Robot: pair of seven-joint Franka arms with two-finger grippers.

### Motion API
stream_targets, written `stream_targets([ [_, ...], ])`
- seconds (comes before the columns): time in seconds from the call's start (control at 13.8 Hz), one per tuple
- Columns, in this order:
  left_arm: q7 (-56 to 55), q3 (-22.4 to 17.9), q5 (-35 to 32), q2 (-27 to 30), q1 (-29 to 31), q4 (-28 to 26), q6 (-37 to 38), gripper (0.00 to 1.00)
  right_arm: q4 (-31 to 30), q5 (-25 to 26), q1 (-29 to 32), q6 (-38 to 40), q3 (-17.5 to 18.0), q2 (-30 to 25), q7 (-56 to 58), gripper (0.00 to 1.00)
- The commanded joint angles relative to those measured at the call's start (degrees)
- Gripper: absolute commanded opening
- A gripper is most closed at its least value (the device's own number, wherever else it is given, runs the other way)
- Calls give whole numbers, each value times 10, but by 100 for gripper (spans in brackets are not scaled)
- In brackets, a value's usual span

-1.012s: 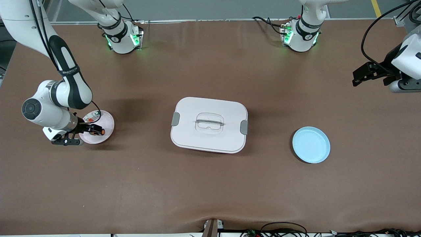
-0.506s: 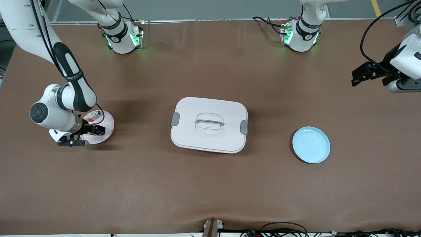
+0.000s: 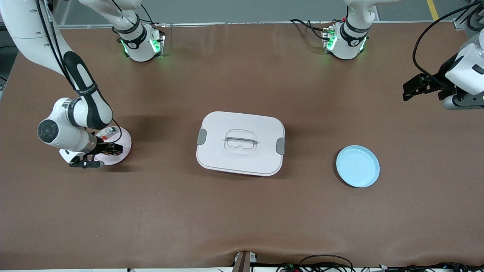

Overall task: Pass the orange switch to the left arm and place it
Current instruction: 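Lower the right gripper and close it on the black-orange switch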

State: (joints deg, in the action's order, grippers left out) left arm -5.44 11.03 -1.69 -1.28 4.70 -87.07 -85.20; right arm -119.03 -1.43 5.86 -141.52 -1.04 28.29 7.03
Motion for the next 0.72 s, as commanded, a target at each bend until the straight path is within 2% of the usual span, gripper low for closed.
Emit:
stream_targets([
  [0.0,7,9,-11,5,1,4,10,100,8,-9,6,-1,5,7,12,82],
  [0.22,3,10,-11,-3,0,4,7,100,10,-9,6,0,5,8,39,33],
  [0.29,3,9,-11,-4,0,5,3,100,11,-9,6,1,5,7,41,24],
  [0.36,3,9,-11,-5,0,5,1,100,11,-9,6,2,6,7,42,19],
  [0.65,3,9,-11,-2,5,5,3,100,12,-9,4,18,7,-2,41,18],
])
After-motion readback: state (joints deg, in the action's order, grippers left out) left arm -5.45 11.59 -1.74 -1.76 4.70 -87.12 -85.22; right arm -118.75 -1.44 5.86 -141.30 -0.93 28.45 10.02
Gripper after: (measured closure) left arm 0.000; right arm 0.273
